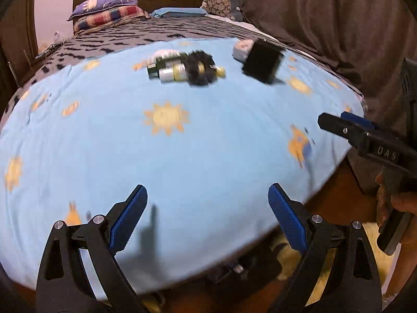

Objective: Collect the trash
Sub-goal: 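Raise both open tools back over the bed, then grasp the black scrunchie with the left tool while the right grasps the black 'WO' box, then lower both held items under the bed edge and open both tools over the bin, then raise both open tools back over the bed, then grasp the yellow Kiehl's bottle with the left tool while the right grasps the grey plush doll, then lower both held items under the bed edge and open both tools over the bin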

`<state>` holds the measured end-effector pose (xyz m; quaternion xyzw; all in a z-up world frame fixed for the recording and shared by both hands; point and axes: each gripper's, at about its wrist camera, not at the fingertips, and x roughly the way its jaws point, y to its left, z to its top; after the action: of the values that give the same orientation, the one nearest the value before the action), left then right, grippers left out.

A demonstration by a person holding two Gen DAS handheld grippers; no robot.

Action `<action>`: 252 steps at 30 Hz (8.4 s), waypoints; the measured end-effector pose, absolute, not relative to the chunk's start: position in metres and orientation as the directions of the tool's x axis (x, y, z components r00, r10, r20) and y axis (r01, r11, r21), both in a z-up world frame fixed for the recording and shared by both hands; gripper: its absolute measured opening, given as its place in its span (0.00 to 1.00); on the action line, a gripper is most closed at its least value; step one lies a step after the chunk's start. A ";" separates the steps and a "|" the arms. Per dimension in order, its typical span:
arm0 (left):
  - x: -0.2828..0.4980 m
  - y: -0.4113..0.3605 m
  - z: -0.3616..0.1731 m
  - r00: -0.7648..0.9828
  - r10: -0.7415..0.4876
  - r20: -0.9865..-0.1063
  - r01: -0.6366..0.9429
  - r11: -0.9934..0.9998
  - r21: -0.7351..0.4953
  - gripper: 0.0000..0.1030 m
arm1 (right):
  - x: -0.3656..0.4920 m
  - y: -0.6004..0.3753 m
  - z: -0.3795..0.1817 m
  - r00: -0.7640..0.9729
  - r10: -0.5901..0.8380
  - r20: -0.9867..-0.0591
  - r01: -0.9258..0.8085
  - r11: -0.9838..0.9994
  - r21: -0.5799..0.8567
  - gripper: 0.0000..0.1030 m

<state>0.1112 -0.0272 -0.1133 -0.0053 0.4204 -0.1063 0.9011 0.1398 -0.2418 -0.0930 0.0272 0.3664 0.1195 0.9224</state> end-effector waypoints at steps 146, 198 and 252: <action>0.012 -0.047 -0.208 0.452 -0.244 -0.858 0.192 0.966 -0.174 0.89 | 0.034 -0.241 -0.198 0.535 0.256 -0.805 -0.144 0.967 0.211 0.87; 0.343 -0.028 -0.138 0.599 -0.121 -0.791 0.036 0.992 -0.124 0.78 | 0.359 -0.220 -0.119 0.679 0.118 -0.724 -0.104 0.992 0.065 0.89; 0.021 -0.057 -0.128 0.594 -0.273 -0.757 0.231 0.959 -0.164 0.78 | 0.015 -0.240 -0.111 0.661 0.328 -0.675 -0.286 0.942 0.178 0.44</action>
<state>0.0211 -0.0566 -0.1282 -0.0245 0.4281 -0.1411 0.8923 0.0148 -0.2401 -0.1106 0.0279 0.3757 0.1686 0.9108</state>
